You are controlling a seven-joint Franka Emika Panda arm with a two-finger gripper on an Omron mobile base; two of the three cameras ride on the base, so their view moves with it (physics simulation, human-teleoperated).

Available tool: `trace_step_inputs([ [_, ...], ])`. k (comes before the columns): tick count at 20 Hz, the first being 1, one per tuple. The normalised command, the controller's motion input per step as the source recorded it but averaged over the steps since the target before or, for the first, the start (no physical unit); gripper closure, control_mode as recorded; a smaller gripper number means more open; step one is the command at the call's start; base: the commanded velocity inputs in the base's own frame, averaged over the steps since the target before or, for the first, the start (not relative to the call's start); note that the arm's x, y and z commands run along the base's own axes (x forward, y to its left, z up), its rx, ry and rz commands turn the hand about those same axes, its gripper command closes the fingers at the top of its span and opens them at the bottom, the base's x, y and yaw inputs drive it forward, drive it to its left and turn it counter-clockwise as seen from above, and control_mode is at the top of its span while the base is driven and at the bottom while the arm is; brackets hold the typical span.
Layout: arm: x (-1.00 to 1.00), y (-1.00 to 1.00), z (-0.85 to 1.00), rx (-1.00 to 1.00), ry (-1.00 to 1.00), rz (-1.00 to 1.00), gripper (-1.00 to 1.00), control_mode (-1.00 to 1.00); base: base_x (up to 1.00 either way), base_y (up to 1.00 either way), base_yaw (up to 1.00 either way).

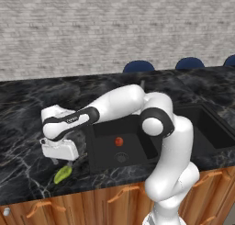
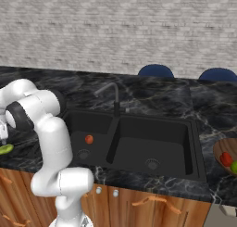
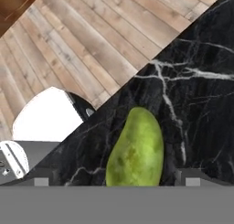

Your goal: There is a mixed pile of frozen fruits and vegetables on the counter. Locate all the frozen vegetables and place the items in a bowl on the counter. Take all the frozen fruits and defrost them in a running sink.

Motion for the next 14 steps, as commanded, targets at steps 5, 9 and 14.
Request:
trace_step_inputs([
  [5, 0.03, -0.02, -0.13, -0.01, -0.03, -0.01, -1.0, -1.0, 0.0, 0.0, 0.0],
  [9, 0.1, -0.01, -0.12, -0.04, -0.03, -0.07, -1.0, -1.0, 0.0, 0.0, 0.0],
  [14, -0.15, 0.0, -0.21, -0.02, 0.06, -0.04, -1.0, -1.0, 0.0, 0.0, 0.0],
])
